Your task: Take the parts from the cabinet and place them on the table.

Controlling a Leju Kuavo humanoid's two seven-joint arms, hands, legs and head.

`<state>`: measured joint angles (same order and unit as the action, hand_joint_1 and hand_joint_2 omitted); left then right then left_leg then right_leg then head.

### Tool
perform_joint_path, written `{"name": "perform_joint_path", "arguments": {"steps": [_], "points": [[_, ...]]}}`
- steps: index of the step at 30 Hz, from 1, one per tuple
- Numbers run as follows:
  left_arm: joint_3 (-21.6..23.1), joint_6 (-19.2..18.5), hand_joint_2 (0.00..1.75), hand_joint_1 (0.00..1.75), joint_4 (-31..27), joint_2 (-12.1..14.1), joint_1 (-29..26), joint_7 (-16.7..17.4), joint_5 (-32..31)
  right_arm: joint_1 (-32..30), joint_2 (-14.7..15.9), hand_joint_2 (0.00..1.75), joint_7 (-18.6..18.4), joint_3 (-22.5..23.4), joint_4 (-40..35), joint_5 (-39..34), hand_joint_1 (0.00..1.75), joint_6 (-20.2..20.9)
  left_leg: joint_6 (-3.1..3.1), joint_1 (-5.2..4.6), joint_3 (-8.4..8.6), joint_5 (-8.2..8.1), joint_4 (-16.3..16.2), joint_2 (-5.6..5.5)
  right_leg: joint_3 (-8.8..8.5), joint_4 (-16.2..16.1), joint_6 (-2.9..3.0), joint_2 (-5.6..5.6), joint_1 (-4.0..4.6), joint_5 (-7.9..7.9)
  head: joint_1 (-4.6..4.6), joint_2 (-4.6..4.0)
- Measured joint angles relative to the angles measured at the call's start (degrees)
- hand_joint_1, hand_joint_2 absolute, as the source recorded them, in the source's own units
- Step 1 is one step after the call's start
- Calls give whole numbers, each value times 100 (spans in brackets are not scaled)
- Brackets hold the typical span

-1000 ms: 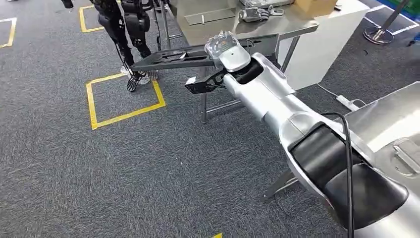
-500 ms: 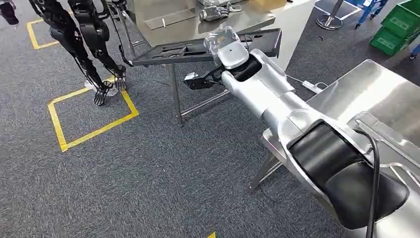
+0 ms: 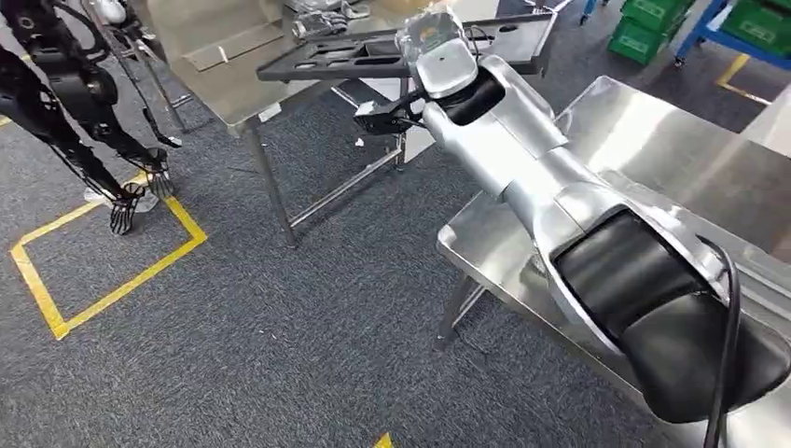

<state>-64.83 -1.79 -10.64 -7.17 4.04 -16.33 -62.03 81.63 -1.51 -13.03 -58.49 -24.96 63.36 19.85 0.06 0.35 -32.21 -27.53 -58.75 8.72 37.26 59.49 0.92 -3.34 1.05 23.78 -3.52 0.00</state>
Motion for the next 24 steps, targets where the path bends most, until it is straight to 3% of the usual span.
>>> {"name": "perform_joint_path", "arguments": {"steps": [1,2,3,4,5,6,7,8,9,10,11,12,15,16,17,18,19,20,21,22,23,24], "points": [[0,0,175,0,0,-4,8,-2,0,5,-6,175,2,13,-13,4,175,2,-38,37,-8,-97,-46,-93,-80,-70,46,69,-85,-27,7,0],[0,0,175,0,0,-11,9,-7,0,39,-7,175,2,17,-26,9,175,2,-46,51,-82,-252,-282,-465,-107,-101,81,145,-92,-35,-4,0],[0,-2,175,0,0,-22,3,-11,0,62,-5,175,-4,20,-31,15,175,2,-52,66,-257,-454,-668,-673,-102,-106,113,201,-93,-40,4,0],[0,0,175,0,0,-20,-9,-9,0,63,-29,175,-9,20,-37,20,175,2,-68,70,-493,-667,-1161,-787,-103,-103,125,295,-91,-38,2,0],[0,2,175,0,0,-15,-15,-9,0,62,-35,175,0,20,-42,20,175,2,-80,69,-712,-806,-1585,-833,-103,-93,128,406,-87,-36,2,0],[0,2,175,0,0,-13,-26,-7,0,53,-39,175,15,20,-42,17,175,2,-87,68,-868,-819,-1843,-842,-103,-79,129,519,-82,-35,4,0],[-2,2,175,0,0,-13,-32,-7,0,39,-42,175,15,20,-42,15,175,2,-81,69,-891,-677,-1791,-845,-105,-64,128,626,-82,-31,2,0],[-2,2,175,0,0,-13,-26,-7,0,37,-42,175,4,20,-42,15,175,2,-72,71,-792,-419,-1474,-856,-107,-42,124,722,-87,-22,4,0],[-2,2,175,0,0,-13,-20,-7,0,45,-39,175,0,22,-42,15,175,0,-64,80,-610,-124,-1003,-890,-108,-17,105,810,-96,-9,2,0],[-2,2,175,0,0,-13,-21,-9,-2,55,-39,175,-9,41,-42,17,175,0,-65,99,-387,167,-462,-1016,-104,24,78,889,-114,15,2,0],[-2,2,175,0,0,-13,-36,-11,-4,59,-39,175,-9,61,-44,17,175,-2,-60,120,-286,128,-245,-1290,-72,58,50,949,-116,36,-2,0],[0,0,175,0,0,-15,-33,-18,-26,66,-39,175,-7,77,-44,20,175,-2,-53,122,-235,101,-104,-1320,-9,116,24,1044,-106,39,0,0],[2,13,175,0,0,-15,17,-13,-66,39,26,175,-7,105,-33,31,175,-4,21,85,-230,131,-123,-1137,43,50,-92,1236,-141,-37,-2,0],[0,17,175,0,0,-31,17,-2,-98,31,61,175,-13,137,-31,46,175,-9,80,132,-219,168,-51,-1051,63,82,-105,1138,-139,0,-2,0],[0,18,175,0,0,-28,15,0,-103,40,74,175,-15,175,-31,67,175,-9,106,120,-205,183,-27,-988,117,206,-139,752,-86,105,-19,0],[0,26,175,0,0,-28,14,0,-122,46,74,175,-15,205,-31,87,175,-11,155,112,-200,183,-20,-928,255,497,-172,522,-95,289,-24,0],[2,42,175,0,0,-28,8,0,-144,42,74,175,-13,229,-31,96,175,-20,162,100,-206,178,-20,-859,477,962,-203,411,-117,513,-26,0],[0,48,175,0,0,-28,3,0,-155,21,74,175,-13,245,-31,101,175,-20,172,94,-206,170,-22,-787,687,1396,-223,378,-137,680,-24,0],[0,55,175,0,0,-26,6,0,-164,-3,90,175,-13,262,-26,114,175,-20,177,94,-204,159,-24,-709,849,1698,-237,365,-156,742,-26,0],[2,57,175,0,0,-26,8,-7,-179,-27,109,175,-15,275,-22,116,175,-22,177,94,-197,149,-25,-650,878,1723,-244,361,-173,673,-24,0],[6,57,175,0,0,-28,9,-17,-199,-44,135,175,-22,297,-13,120,175,-26,170,94,-178,133,-25,-580,766,1474,-247,347,-180,478,-26,0],[9,57,175,0,0,-31,10,-20,-212,-50,144,175,-30,332,-11,125,175,-28,160,91,-151,113,-26,-517,543,1045,-234,302,-176,231,-26,0]]}}
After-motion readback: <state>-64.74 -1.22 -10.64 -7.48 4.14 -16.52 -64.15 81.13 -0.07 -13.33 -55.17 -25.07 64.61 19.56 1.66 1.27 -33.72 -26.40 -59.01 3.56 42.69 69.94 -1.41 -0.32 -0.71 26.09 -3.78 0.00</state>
